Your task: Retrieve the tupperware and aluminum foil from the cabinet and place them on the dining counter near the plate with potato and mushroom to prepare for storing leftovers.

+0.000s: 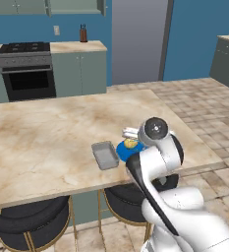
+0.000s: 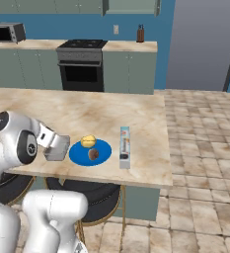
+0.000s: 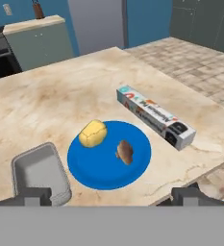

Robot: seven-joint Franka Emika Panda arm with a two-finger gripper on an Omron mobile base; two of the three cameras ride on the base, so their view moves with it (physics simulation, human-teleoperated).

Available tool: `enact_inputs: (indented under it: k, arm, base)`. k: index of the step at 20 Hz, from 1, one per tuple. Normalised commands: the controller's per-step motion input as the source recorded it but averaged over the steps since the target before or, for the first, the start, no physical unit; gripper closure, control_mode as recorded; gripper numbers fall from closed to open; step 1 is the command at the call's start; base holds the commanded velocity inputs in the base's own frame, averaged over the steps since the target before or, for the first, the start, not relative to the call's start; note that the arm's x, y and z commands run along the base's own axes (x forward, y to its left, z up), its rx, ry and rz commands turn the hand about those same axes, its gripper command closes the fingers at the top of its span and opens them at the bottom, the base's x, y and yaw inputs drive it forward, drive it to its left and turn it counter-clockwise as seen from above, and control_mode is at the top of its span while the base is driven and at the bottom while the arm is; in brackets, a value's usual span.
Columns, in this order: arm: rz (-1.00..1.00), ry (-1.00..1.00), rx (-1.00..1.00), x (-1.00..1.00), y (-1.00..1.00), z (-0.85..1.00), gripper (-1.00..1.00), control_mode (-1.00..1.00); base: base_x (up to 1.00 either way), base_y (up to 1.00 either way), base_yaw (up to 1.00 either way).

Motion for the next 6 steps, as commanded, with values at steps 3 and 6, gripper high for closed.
enact_inputs:
  k: [3,6]
  arm:
    - [0.09,-0.05,0.07,-0.71,-1.00,-0.10,-1.00,-1.00]
    - [0.10,-0.06,0.08,-0.73,-1.00,-0.11,-1.00,-1.00]
  base:
    - [0.00,0.00,0.00]
    - [0.00,0.00,0.00]
